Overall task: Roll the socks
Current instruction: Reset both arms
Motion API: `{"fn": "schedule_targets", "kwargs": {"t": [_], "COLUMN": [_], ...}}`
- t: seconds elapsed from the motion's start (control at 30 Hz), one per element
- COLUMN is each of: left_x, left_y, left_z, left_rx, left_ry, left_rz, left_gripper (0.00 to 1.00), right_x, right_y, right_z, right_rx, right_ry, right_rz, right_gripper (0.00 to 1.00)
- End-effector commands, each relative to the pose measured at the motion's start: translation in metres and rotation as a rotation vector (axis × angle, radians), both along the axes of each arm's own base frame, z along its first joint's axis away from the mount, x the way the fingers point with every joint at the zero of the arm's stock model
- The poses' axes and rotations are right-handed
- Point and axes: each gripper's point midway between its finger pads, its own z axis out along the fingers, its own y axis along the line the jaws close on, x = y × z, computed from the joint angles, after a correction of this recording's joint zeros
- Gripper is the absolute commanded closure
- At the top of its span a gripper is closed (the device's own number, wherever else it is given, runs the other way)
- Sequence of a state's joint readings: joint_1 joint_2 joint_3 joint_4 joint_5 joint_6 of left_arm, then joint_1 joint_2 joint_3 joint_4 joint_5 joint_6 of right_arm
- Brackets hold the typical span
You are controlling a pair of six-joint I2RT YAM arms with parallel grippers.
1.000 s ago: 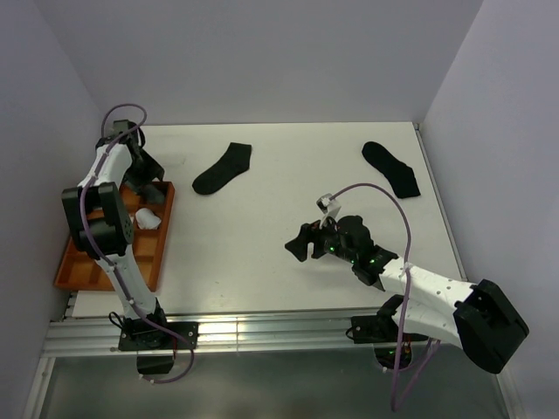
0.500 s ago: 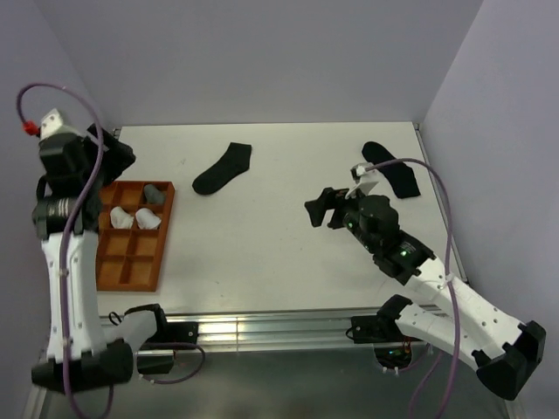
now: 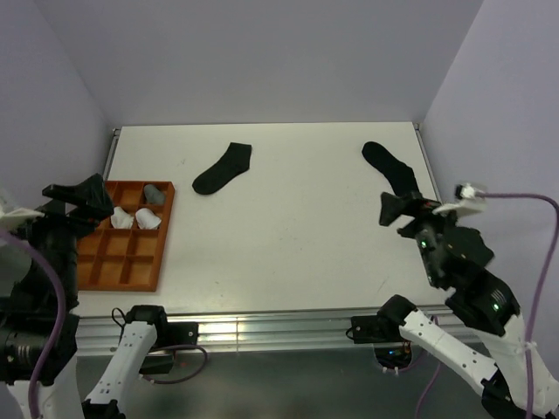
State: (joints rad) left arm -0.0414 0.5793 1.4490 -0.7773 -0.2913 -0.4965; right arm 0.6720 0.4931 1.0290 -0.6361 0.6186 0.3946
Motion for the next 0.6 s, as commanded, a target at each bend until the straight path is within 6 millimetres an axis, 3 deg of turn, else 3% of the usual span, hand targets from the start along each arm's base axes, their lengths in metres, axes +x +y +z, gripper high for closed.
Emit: {"fn": "schedule_targets", "kwargs": {"t": [0.0,0.27,0.4,0.57], "left_x": [-0.039,-0.064,-0.065,-0.073], "left_y": [0.023,0.048,0.052,0.057], "left_z": [0.002,-0.023,-0.037,-0.035], "left_rx": [0.004,-0.027,-0.055,-0.074], "left_ry": [-0.061,-0.088,-0.073,-0.107], "left_rz": [0.105,0.213,0.237,0.261], "left_gripper": [0.00,0.01,0.01,0.01], "right_x": [-0.027,-0.061,-0.067,-0.067], "right_y": [-0.044,-0.082,-0.089,-0.088], "right_z": [0.006,-0.002,-0.004,-0.005], "right_rx": [-0.019,0.040,0.054,0.039], "right_ry": [-0.042,-0.158,-0.200,-0.210], "right_rz": [-0.110,-0.169,-0.174,-0.167], "right_gripper": [0.00,0.00,0.00,0.01]}}
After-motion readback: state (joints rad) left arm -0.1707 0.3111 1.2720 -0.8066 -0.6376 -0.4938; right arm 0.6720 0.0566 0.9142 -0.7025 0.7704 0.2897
